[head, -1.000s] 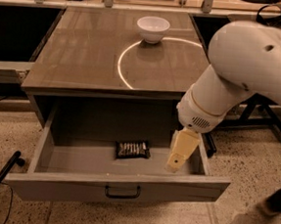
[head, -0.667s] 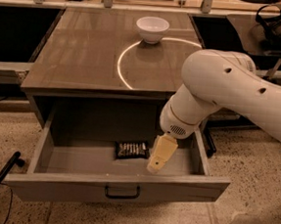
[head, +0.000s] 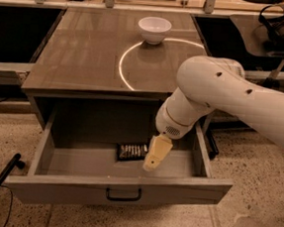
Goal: Pick rxbar chocolate from top drawer and place on counter
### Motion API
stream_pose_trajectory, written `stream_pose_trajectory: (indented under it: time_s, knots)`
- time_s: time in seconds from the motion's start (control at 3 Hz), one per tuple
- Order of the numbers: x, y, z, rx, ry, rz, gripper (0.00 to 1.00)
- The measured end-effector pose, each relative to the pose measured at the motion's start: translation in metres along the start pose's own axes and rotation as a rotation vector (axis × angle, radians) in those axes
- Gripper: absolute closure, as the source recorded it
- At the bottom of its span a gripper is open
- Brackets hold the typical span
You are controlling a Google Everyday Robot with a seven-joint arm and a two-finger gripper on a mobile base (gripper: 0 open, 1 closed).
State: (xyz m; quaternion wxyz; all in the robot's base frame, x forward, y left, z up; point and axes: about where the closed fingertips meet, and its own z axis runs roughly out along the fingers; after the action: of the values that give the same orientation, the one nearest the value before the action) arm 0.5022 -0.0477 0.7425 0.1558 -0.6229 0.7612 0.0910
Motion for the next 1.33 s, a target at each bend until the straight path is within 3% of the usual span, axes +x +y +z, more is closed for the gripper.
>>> stream_pose_trajectory:
  time_s: [0.67,1.33]
  knots:
    - [-0.014,-0.023,0.051,-0.020,-0.053,-0.001,0.00]
    - [-0.028,-0.025,0.089,-0.031,-0.056,-0.016,0.00]
